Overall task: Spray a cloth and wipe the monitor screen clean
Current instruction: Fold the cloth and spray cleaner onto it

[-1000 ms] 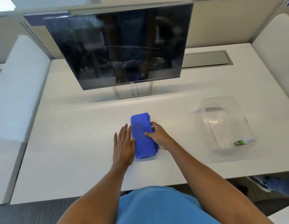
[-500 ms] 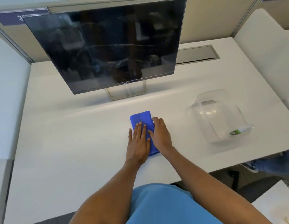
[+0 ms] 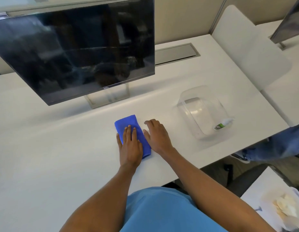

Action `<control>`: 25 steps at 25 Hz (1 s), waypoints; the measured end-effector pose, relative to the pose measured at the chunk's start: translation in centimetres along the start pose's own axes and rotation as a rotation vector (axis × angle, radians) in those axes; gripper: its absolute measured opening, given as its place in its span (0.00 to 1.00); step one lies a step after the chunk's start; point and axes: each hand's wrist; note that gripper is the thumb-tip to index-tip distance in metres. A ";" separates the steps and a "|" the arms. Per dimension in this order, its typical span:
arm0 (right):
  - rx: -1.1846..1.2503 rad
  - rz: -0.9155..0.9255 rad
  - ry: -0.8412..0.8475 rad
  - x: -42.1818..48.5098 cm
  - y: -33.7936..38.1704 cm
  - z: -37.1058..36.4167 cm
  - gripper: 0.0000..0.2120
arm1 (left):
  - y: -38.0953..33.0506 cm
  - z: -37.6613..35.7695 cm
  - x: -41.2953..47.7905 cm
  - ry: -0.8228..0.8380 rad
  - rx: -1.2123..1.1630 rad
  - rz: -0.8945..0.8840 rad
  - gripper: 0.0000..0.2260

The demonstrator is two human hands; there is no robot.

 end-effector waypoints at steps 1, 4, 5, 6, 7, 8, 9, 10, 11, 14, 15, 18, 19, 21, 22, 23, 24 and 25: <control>0.002 0.015 -0.021 0.1 -0.5 0.8 0.15 | -0.5 -0.2 0.0 -0.002 0.005 0.015 0.26; 0.032 0.002 -0.115 0.0 -2.4 3.6 0.13 | -1.7 -1.0 -0.1 -0.024 0.047 0.032 0.27; 0.046 -0.024 -0.162 -0.1 -3.2 4.7 0.12 | -2.0 -1.3 -0.1 -0.033 0.049 0.041 0.27; 0.060 -0.058 -0.217 -0.2 -4.2 5.9 0.11 | -2.1 -1.5 -0.1 -0.041 0.045 0.054 0.27; 0.076 -0.098 -0.282 -0.3 -5.3 7.1 0.10 | -2.2 -1.7 -0.1 -0.049 0.042 0.065 0.28; 0.085 -0.143 -0.349 -0.5 -6.5 8.3 0.09 | -2.2 -1.9 -0.1 -0.061 0.039 0.075 0.28; 0.085 -0.198 -0.409 -0.7 -7.9 9.5 0.09 | -2.4 -2.0 0.0 -0.074 0.036 0.082 0.28; 0.075 -0.261 -0.456 -1.0 -9.3 10.6 0.08 | -2.6 -2.1 0.0 -0.089 0.036 0.084 0.27; 0.058 -0.330 -0.490 -1.3 -10.8 11.5 0.08 | -2.8 -2.2 0.1 -0.103 0.042 0.079 0.27; -0.034 -0.564 -0.498 -2.7 -15.2 13.5 0.11 | -4.1 -2.5 0.3 -0.122 0.058 0.023 0.26; -0.077 -0.639 -0.464 -3.3 -16.6 14.0 0.13 | -4.7 -2.6 0.5 -0.113 0.060 0.000 0.27; -0.170 -0.798 -0.287 -4.8 -19.8 14.5 0.18 | -5.9 -2.9 1.1 -0.038 0.124 -0.094 0.29; -0.172 -0.823 -0.237 -5.2 -20.4 14.4 0.18 | -6.2 -3.0 1.4 -0.010 0.150 -0.119 0.29; -0.154 -0.820 -0.177 -5.5 -21.1 14.2 0.17 | -6.2 -3.2 1.7 0.035 0.174 -0.128 0.28; -0.140 -0.802 -0.161 -5.5 -21.2 14.1 0.15 | -6.2 -3.3 1.8 0.050 0.178 -0.121 0.27; -0.120 -0.783 -0.151 -5.5 -21.2 14.0 0.14 | -6.1 -3.4 1.7 0.062 0.182 -0.113 0.26; -0.093 -0.768 -0.145 -5.5 -21.2 13.9 0.14 | -6.0 -3.4 1.7 0.070 0.184 -0.111 0.25; -0.065 -0.758 -0.139 -5.5 -21.2 13.8 0.14 | -5.9 -3.4 1.6 0.076 0.187 -0.113 0.25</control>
Point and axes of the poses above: each hand's wrist, its own x-axis towards the middle knuckle, its own z-axis out of the back of the hand, y = z × x, and after that the axes turned 8 degrees about -x, right-handed
